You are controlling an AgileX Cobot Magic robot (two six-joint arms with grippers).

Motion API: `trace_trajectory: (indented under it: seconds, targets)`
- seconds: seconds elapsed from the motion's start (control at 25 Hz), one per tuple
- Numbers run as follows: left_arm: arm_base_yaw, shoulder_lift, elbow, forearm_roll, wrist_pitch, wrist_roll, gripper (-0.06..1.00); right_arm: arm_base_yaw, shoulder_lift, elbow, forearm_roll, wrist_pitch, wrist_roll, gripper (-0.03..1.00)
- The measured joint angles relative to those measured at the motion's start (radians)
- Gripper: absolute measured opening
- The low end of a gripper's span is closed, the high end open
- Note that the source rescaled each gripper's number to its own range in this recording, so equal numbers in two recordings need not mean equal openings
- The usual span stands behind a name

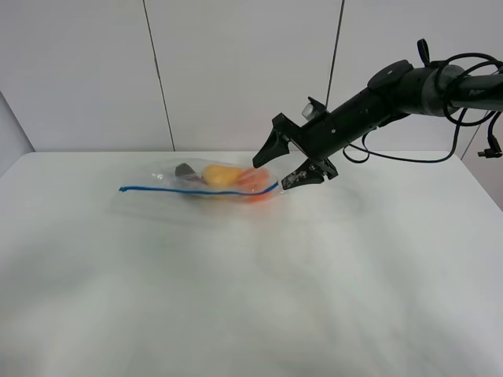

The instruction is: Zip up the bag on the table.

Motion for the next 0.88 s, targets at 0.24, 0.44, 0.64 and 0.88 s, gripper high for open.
trace_trajectory:
  seconds: [0.24,0.44,0.64,0.88]
  targets:
    - [0.000,0.000,0.003,0.002,0.000,-0.012,1.00,0.000,0.000,-0.111,-0.244,0.032,0.089,0.95]
    - [0.000,0.000,0.004,0.003,0.000,-0.015,1.00,0.000,0.000,-0.244,-0.616,0.081,0.227,0.95]
    - [0.000,0.000,0.004,0.003,0.000,-0.015,1.00,-0.018,0.000,-0.289,-0.867,0.093,0.271,0.95]
    - [0.000,0.000,0.004,0.003,0.000,-0.015,1.00,-0.133,0.000,-0.290,-0.882,0.095,0.277,0.95]
